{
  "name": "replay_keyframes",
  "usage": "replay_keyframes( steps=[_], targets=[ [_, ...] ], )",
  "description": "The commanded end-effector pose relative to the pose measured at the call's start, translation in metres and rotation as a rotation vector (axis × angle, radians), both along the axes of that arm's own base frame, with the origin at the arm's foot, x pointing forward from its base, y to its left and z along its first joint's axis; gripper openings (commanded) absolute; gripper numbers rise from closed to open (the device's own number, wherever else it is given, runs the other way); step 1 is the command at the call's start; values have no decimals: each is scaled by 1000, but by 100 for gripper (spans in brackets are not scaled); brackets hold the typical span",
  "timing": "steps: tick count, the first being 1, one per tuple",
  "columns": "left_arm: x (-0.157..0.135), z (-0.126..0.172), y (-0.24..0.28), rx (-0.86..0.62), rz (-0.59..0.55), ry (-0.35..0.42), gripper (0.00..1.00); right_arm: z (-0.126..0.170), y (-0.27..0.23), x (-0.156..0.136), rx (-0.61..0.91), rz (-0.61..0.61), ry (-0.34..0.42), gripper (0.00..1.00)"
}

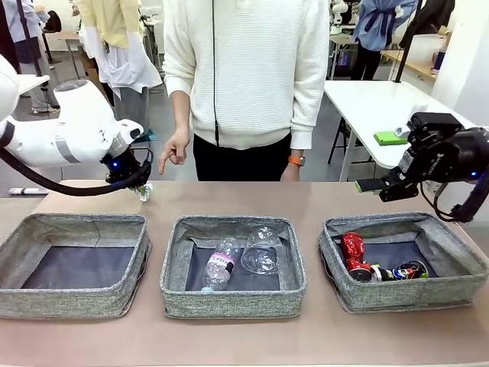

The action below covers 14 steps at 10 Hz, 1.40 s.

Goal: Sort the waste into the appropriate baskets.
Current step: Pick up the waste item pointed out by the person.

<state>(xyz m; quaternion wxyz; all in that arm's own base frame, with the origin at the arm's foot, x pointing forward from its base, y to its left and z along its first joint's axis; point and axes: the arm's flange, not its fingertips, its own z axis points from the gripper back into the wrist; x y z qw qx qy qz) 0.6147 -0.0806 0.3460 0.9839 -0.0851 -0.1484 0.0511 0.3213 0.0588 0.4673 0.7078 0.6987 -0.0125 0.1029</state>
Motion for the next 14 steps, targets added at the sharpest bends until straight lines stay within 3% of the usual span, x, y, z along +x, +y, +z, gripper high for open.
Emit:
replay_keyframes(
  steps=[1,2,4,5,7,8,9,13,14],
  targets=[
    [-47,68,9,133,88,1,0,4,4,0,10,-18,15,100],
    [-76,102,13,135,65,104,0,4,4,0,10,-18,15,100],
    [-146,150,21,41,-23,166,0,4,4,0,10,-18,15,100],
    [-194,159,17,-56,14,210,0,4,4,0,10,-18,15,100],
    [-255,146,11,-129,-12,124,0,4,4,0,10,-18,15,100],
    [-267,137,13,-125,-41,134,0,4,4,0,10,-18,15,100],
    [-234,164,6,-92,0,196,0,4,4,0,10,-18,15,100],
    [-234,164,6,-92,0,196,0,4,4,0,10,-18,15,100],
    [-237,160,7,-108,1,185,6,4,4,0,10,-18,15,100]
  ],
)
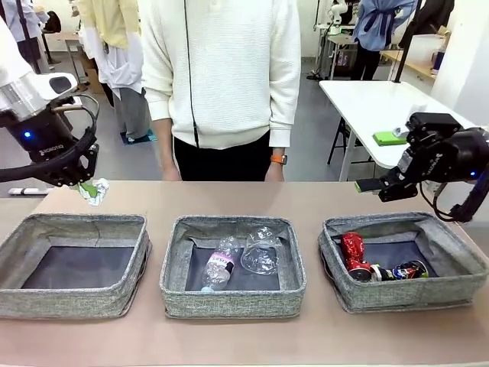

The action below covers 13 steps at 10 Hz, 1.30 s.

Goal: Sort the waste into the appropriate baskets.
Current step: Pick up the waste item pointed out by the person.

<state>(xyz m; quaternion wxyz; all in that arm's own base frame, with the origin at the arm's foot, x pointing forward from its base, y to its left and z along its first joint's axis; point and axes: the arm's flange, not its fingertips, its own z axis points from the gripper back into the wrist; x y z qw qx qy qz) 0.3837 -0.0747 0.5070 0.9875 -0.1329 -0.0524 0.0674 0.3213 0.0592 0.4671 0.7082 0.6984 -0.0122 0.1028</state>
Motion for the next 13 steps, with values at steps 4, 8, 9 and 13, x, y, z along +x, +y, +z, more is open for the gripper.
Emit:
replay_keyframes(
  steps=[4,8,9,13],
  targets=[
    [0,172,-165,56,-193,-107,6,4,4,0,11,-18,14,100],
    [-12,243,-295,72,-316,-34,6,4,4,0,11,-18,14,100],
    [-17,253,-310,77,-312,-27,6,4,4,0,11,-18,14,100],
    [-25,246,-313,68,-362,-31,6,4,4,0,11,-18,14,100]
  ],
)
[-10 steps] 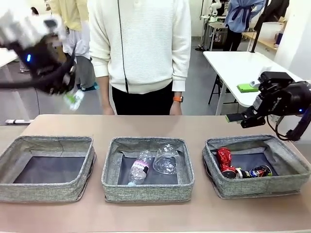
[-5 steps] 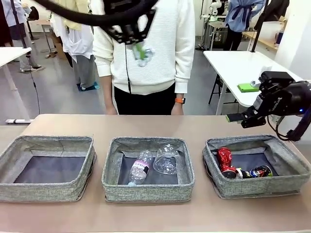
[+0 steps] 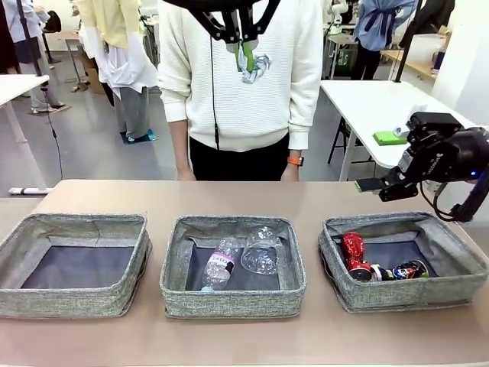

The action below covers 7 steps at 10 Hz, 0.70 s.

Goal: Sort the waste into the appropriate baskets.
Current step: Pick up the waste item pointed out by the person.

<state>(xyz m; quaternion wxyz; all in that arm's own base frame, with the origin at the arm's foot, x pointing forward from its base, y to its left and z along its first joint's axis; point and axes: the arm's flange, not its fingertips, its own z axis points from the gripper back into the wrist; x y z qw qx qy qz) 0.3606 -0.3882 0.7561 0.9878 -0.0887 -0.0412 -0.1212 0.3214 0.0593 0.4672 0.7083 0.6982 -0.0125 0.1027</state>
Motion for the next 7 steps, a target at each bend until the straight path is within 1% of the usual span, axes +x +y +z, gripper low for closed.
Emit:
replay_keyframes(
  steps=[1,7],
  targets=[
    [-2,-3,0,-40,10,-2,6,4,4,0,11,-17,14,100],
    [-2,-3,0,-40,10,-2,6,4,4,0,11,-17,14,100]
  ],
)
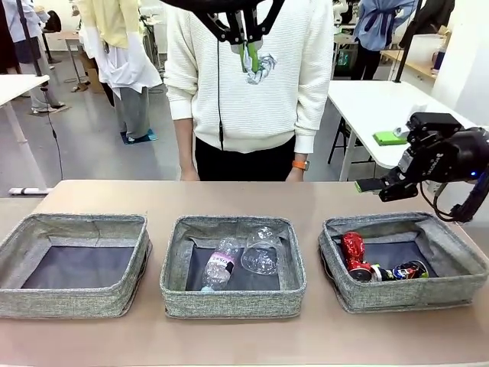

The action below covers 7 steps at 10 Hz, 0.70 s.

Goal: Sort the waste into the appropriate baskets.
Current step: Pick up the waste item pointed out by the person, then place the picked waste into the Fabric basket indicated by the person.

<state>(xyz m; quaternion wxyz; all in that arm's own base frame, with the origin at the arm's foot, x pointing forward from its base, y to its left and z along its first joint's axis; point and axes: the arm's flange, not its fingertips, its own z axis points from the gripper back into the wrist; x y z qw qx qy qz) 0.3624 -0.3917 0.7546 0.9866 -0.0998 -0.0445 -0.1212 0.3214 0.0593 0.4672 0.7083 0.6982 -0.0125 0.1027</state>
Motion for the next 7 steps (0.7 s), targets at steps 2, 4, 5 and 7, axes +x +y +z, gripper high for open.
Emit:
replay_keyframes(
  steps=[2,4,5,7],
  targets=[
    [-3,-1,4,-17,11,2,6,4,4,0,12,-17,14,100],
    [-3,-1,4,-17,11,2,6,4,4,0,12,-17,14,100],
    [-3,-1,4,-17,11,2,6,4,4,0,12,-17,14,100],
    [-3,-1,4,-17,11,2,6,4,4,0,12,-17,14,100]
  ],
)
